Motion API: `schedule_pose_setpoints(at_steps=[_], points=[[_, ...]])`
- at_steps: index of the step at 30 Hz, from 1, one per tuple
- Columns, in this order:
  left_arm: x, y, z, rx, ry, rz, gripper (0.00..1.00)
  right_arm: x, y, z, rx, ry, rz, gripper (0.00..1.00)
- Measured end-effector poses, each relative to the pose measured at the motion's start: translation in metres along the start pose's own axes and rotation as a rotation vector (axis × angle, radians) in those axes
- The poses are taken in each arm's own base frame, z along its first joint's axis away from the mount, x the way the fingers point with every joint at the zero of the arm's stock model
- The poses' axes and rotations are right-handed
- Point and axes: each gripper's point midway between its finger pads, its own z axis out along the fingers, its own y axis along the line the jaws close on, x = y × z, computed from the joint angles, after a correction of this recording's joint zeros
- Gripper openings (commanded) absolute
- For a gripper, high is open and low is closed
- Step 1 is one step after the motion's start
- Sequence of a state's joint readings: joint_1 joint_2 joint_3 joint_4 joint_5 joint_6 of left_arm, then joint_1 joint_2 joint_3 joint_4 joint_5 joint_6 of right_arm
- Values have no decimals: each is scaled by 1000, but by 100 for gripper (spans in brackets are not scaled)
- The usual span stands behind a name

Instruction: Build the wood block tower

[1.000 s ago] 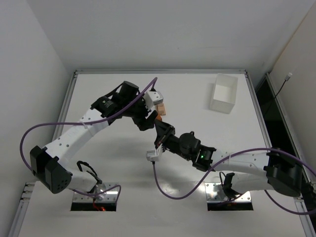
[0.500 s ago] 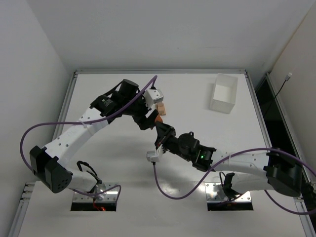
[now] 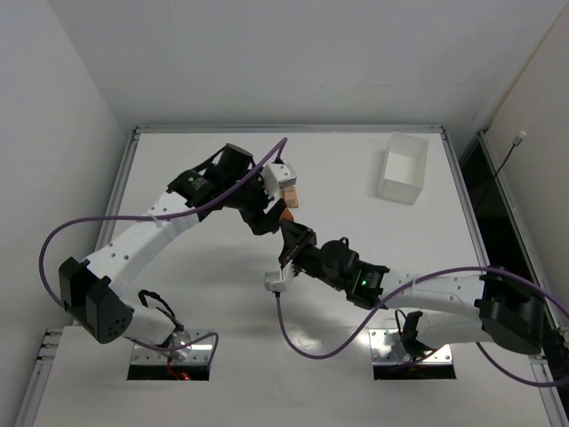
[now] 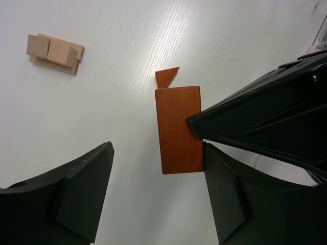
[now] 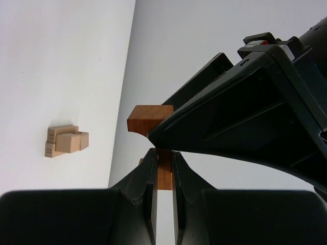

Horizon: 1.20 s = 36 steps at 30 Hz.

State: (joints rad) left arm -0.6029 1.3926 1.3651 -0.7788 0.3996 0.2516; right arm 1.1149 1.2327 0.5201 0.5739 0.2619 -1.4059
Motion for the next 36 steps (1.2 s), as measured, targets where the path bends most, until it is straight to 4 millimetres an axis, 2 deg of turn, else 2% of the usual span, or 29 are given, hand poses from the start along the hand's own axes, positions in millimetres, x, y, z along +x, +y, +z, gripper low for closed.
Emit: schedule_pose_setpoints(at_steps=[2, 6, 14, 15, 16, 22, 23, 25, 26, 28, 29, 33, 36], points=[[0, -1, 0, 5, -1, 0, 59, 0, 0, 0, 0, 0, 0, 0], [0, -5, 0, 25, -1, -6, 33, 1, 0, 0, 1, 2, 0, 0], [2, -10, 3, 49, 9, -3, 13, 2, 2, 0, -7, 5, -1, 0], [2, -10, 3, 50, 10, -4, 9, 2, 2, 0, -10, 6, -1, 0], [3, -10, 3, 50, 11, -4, 1, 2, 3, 0, -11, 6, -1, 0], [1, -9, 4, 50, 9, -4, 0, 4, 3, 0, -9, 17, 3, 0], [1, -9, 4, 50, 8, -4, 0, 5, 2, 0, -8, 21, 6, 18], [0, -8, 4, 45, 7, -5, 0, 7, 3, 0, -4, 37, 18, 40], [0, -6, 4, 36, 9, -5, 0, 9, 4, 0, -5, 49, 24, 57], [1, -4, 3, 22, 13, -5, 0, 12, 5, 0, -1, 68, 36, 68], [1, -2, 3, 13, 15, -5, 0, 14, 5, 0, 3, 79, 42, 78], [-1, 3, 3, -17, 9, -23, 0, 20, 2, -2, 21, 112, 68, 81], [-3, 7, 5, -40, -5, -51, 0, 27, -1, -6, 35, 154, 94, 80]])
